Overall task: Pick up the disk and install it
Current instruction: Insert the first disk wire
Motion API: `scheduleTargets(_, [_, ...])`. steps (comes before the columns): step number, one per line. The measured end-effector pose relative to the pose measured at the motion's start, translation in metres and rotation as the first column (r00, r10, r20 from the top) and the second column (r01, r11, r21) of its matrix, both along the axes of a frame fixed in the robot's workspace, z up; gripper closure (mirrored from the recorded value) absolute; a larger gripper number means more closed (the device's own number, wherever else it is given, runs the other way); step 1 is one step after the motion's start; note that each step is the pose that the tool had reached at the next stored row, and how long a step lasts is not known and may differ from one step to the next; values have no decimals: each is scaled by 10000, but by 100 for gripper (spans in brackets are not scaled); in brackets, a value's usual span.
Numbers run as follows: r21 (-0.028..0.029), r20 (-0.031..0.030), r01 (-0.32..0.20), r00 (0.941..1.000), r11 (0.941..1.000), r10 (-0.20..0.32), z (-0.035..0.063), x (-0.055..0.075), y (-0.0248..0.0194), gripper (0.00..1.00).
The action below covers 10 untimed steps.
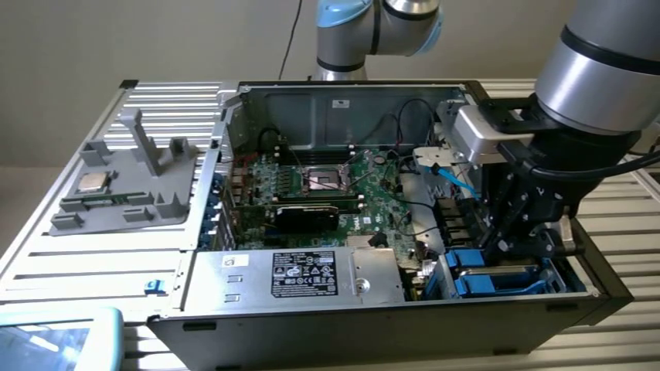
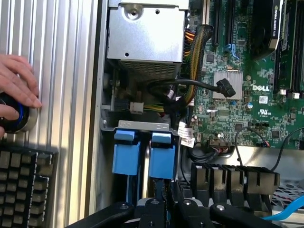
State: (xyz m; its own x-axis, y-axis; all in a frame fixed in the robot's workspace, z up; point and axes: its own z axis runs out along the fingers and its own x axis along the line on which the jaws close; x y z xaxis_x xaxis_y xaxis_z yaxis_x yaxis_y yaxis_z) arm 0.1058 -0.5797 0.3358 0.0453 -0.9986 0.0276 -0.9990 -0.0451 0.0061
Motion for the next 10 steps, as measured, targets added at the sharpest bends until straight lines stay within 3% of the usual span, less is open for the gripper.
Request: scheduleTargets(10, [-2,2,-1,10000,10000,1,-23,1,0,84])
